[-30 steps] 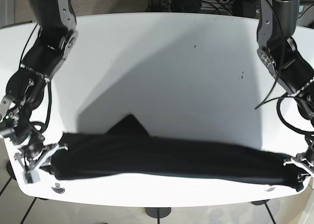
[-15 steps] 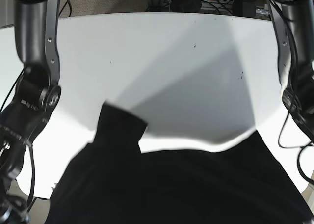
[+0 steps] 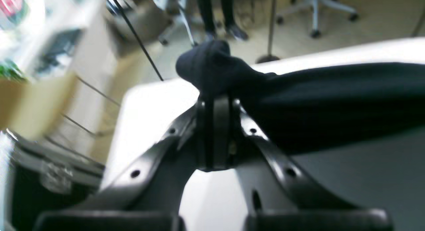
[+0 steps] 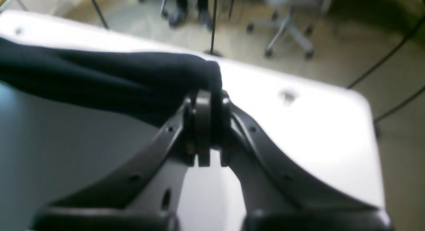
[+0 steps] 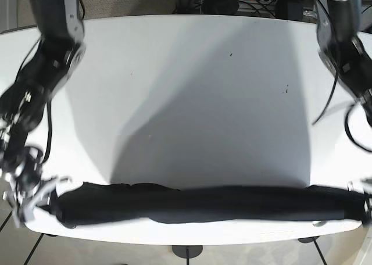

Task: Fold the T-shirt properly
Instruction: 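Lift the black shirt with both grippers, swing and lay it flat, then move both grippers along the shirt sides and grasp its edges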

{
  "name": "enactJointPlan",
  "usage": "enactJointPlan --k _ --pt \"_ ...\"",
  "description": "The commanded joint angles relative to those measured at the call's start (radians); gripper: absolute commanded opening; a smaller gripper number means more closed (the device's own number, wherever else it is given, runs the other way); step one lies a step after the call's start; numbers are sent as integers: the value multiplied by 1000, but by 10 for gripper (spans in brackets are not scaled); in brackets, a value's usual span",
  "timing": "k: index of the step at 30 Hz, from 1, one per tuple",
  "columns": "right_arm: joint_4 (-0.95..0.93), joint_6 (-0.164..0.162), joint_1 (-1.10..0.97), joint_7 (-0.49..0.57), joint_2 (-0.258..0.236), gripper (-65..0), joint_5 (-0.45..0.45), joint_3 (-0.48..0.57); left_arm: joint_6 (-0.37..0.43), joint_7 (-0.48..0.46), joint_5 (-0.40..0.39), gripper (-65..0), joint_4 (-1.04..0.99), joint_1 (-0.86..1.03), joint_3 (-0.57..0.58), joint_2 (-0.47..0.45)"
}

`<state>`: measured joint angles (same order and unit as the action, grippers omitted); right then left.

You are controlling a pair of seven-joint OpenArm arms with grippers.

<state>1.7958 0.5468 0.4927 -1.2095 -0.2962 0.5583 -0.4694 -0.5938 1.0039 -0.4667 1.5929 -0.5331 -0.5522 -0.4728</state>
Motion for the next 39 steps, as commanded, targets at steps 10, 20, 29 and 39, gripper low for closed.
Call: enactJointPlan --k 10,20,29,39 --pt "97 2 -601 36 94 -633 79 -179 2 -32 -10 -650 203 629 -180 151" --pt "91 -3 -783 35 111 -598 75 -193 5 -26 -8 -650 209 838 -216 168" --pt "81 -6 -745 63 110 -105 67 -219 10 79 -8 -311 228 839 -214 161" --pt "-334 3 -286 81 58 -105 -143 -194 10 80 -4 -311 238 532 -210 161"
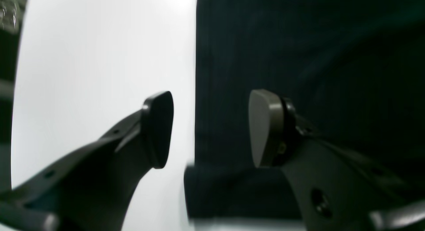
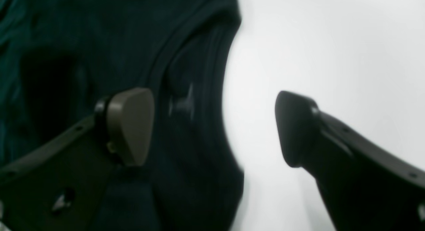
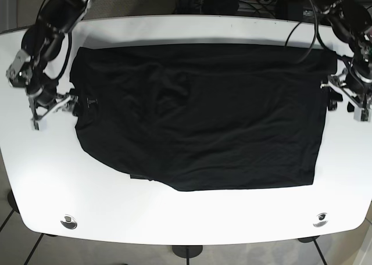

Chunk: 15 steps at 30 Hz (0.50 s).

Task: Fold the T-shirt properly
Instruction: 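Move both grippers along the shirt sides and grasp its edges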

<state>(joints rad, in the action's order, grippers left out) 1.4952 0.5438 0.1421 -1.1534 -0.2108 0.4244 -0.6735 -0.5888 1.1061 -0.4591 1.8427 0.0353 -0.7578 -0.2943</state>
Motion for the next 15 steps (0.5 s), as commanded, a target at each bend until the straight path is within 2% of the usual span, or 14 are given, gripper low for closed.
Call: enactJointPlan --k 1,5,6,8,11,13,15 --pt "-94 6 104 45 -31 -105 -25 28 5 -22 -11 -311 -39 -65 -4 -18" --pt "-367 6 221 212 -77 -105 -49 105 5 -28 -11 -308 -170 -183 -4 -19" --pt "-457 6 251 257 -94 -105 -49 125 5 -28 10 -307 -205 -217 -4 -19" --pt "-568 6 282 335 -105 -105 -49 150 5 -28 102 -306 -249 -285 -2 -16" --pt "-615 6 297 372 -103 -106 -49 185 5 -31 221 -306 -311 -366 16 -13" --pt "-617 6 297 375 -95 -152 -49 196 5 -87 282 -306 -357 -397 53 -13" --pt "-617 3 297 375 -68 -268 -49 196 5 -179 336 -306 -412 -407 94 -13"
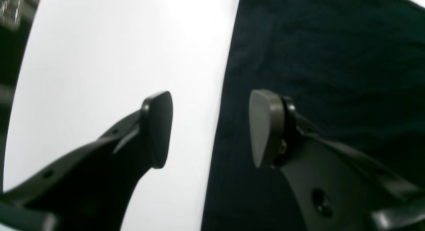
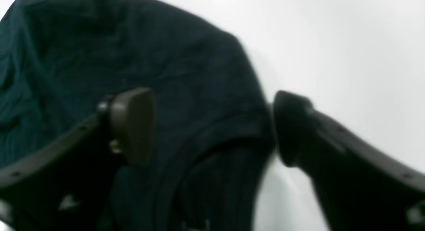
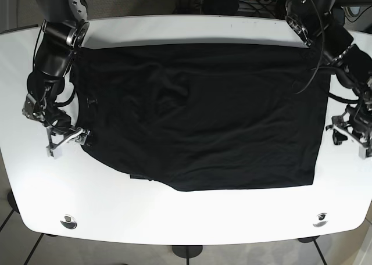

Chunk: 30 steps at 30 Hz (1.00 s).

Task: Fold the T-shirt properly
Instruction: 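Move both grippers along the shirt sides and grasp its edges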

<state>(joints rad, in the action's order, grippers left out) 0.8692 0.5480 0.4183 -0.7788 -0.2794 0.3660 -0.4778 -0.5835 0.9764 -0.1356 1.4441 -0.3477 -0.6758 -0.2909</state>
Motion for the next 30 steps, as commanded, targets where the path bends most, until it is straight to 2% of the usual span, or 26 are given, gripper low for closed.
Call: enactJointPlan --k 1,4,5,6,7,8,11,15,19,23,24,28,30 --pt "9 -4 21 2 7 -338 6 -3 1 -92 31 -306 -47 -26 24 -17" --pt "9 -7 21 34 12 -539 9 -5 3 -213 60 -306 -171 -72 35 -17" --pt "9 -7 21 34 12 -588 6 -5 23 -236 69 -306 -220 -87 35 -18" --pt "8 -7 21 34 12 -612 1 -5 81 -267 78 -303 -302 -109 35 -24" --pt "8 -7 21 35 10 -612 1 -5 115 -288 78 -290 -359 -130 35 -34" --pt "9 -7 21 35 7 -614 5 -5 144 -313 77 -246 -438 -158 38 -61" --pt "9 -7 21 35 6 -615 9 -5 145 -360 72 -182 -596 -212 81 -100" --pt "9 -7 21 35 10 -617 9 -5 141 -416 72 -178 -779 -273 112 -130" --pt "9 -7 21 35 12 -617 11 -5 10 -413 70 -181 -888 -294 109 -133" --pt "9 -7 21 38 12 -617 11 -6 1 -413 69 -185 -957 -296 109 -124" --pt "9 -7 21 40 12 -617 11 -6 1 -413 69 -207 -965 -296 109 -109" --pt "11 -7 21 42 12 -617 11 -6 1 -420 69 -436 -963 -313 110 -75" --pt "11 -7 21 42 12 -633 11 -6 4 -469 70 -621 -963 -319 110 -74"
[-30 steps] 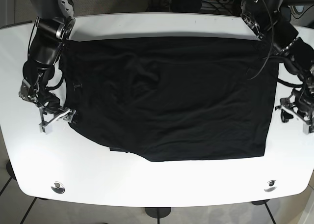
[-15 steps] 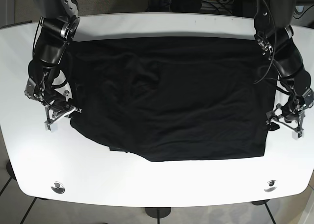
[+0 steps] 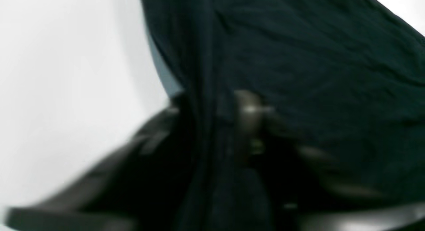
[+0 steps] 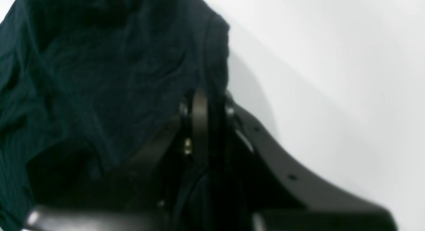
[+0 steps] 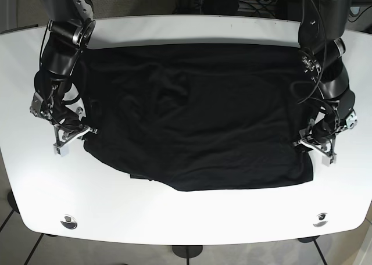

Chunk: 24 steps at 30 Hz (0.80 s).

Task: Fold the T-shirt properly
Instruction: 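Move both grippers along the shirt sides and grasp its edges, then lift the black shirt with both grippers, swing and lay it down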

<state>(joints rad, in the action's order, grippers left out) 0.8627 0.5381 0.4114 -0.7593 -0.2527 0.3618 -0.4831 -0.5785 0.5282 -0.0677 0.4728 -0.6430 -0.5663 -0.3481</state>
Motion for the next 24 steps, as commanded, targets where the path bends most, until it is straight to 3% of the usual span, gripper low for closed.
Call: enactJointPlan --k 1,4,6,9,12,18,21,24 --pt "17 6 28 22 -15 -633 15 -1 -1 -39 7 -650 8 -24 4 -19" --pt "56 10 22 17 -13 -634 16 -1 -36 11 3 -650 74 -24 4 -18" --pt "172 4 -26 -22 -6 -634 65 -1 -114 137 3 -650 266 -5 -2 -16" --pt "327 1 -65 -82 -12 -634 127 1 -120 234 4 -650 577 87 2 37" --pt "404 1 -22 -127 -12 -634 125 7 -119 286 3 -650 757 88 53 62" --pt "401 1 208 -154 -49 -634 124 99 -117 289 9 -650 709 -145 137 68" --pt "346 -29 429 -180 -52 -634 124 140 -80 269 10 -650 571 -363 154 62" --pt "266 -33 665 -211 -52 -634 125 142 -68 246 7 -650 499 -565 174 28"
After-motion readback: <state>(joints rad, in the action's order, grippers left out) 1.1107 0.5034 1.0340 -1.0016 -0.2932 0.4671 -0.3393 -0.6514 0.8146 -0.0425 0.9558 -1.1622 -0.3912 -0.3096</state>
